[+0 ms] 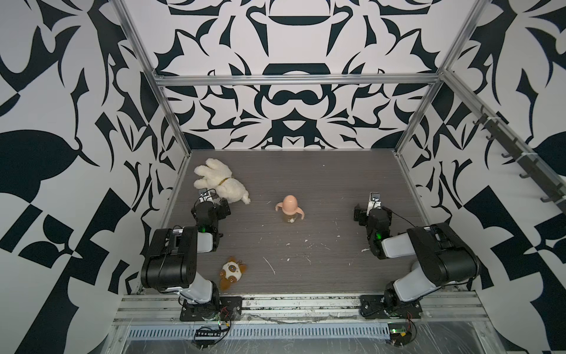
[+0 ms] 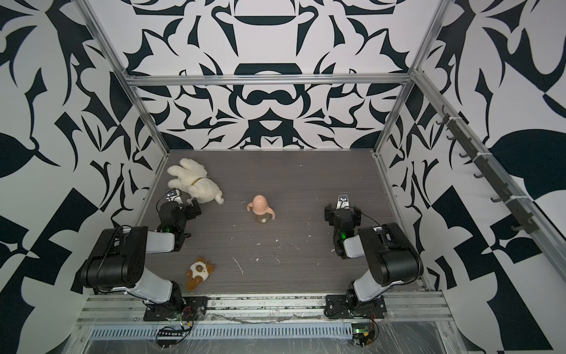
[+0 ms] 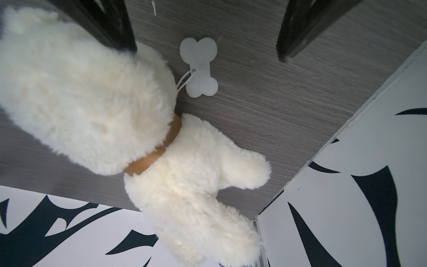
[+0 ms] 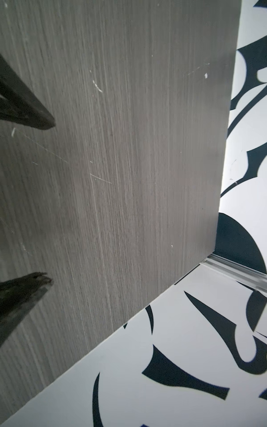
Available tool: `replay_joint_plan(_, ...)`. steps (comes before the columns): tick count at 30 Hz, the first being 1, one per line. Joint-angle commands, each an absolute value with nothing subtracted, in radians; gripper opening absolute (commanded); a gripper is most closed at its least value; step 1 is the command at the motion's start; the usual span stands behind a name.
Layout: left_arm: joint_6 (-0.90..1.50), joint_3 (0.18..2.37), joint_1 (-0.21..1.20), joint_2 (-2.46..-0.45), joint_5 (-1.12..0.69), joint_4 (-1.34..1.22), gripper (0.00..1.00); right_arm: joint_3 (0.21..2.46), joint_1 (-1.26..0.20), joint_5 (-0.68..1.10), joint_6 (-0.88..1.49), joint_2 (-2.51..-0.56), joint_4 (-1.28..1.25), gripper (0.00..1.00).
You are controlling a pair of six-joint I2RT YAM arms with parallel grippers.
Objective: Assemble the baby bottles
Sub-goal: Reset both arms
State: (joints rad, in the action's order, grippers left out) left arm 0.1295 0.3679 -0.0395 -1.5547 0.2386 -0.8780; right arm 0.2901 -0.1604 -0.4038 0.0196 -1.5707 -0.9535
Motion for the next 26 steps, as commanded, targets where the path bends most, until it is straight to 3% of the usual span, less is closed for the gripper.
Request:
replay_joint_plan(1,0.123,0.371,-0.044,-1.546,0.230,-0.904,0.99,0.335,-0.143,-0.447,0.045,-1.558,-0.962,1.00)
replay_joint_plan(4,0.123,0.372,-0.044,-1.545,0.229,-0.902,0.99,0.286,-0.144,-0.451,0.044,-1.550,-1.044,1.00)
replay_joint_plan(7,0.122,0.370,-0.044,-1.545,0.229,-0.901,0.99,0.353,-0.141,-0.453,0.053,-1.557,-0.930,1.00)
replay_joint_plan(26,0.123,0.371,-0.044,-1.545,0.230,-0.902,0.99,0.338,-0.139,-0.422,0.033,-1.557,-0.946,1.00)
